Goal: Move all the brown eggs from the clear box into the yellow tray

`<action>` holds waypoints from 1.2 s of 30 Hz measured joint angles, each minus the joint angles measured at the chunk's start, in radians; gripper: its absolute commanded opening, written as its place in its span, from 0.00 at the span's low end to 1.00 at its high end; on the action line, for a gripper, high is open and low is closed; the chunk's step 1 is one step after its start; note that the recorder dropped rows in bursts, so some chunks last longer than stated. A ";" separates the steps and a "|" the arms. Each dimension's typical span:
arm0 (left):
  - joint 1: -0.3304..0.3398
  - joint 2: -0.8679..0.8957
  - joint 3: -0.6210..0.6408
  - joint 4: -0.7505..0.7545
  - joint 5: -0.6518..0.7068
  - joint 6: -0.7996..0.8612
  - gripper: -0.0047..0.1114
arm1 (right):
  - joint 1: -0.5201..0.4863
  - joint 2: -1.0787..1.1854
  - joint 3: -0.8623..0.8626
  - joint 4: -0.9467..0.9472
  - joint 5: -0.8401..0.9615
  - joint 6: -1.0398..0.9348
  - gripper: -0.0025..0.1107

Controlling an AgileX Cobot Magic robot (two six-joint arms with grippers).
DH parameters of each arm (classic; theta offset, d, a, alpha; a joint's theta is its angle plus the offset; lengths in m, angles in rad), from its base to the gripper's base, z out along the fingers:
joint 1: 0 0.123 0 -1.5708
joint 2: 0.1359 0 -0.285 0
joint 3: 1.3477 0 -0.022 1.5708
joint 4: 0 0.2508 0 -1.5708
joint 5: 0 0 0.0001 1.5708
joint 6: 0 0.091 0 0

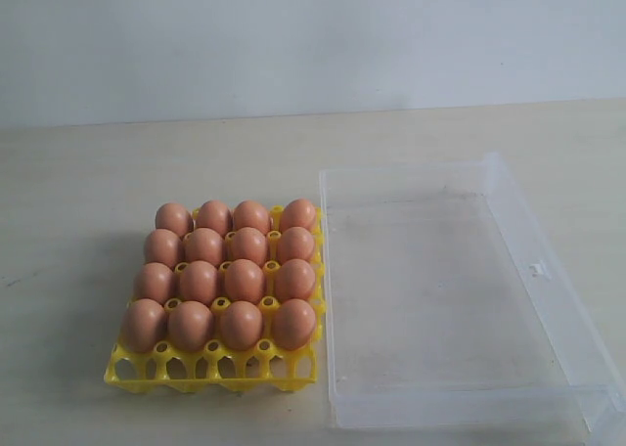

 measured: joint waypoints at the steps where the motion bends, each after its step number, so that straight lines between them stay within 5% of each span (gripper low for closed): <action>1: 0.000 0.000 0.000 0.000 0.000 0.000 0.04 | 0.000 0.000 0.000 0.000 0.000 0.000 0.05; 36: 0.000 0.000 0.000 0.000 0.000 0.000 0.04 | -0.120 0.000 0.000 0.002 0.000 0.000 0.05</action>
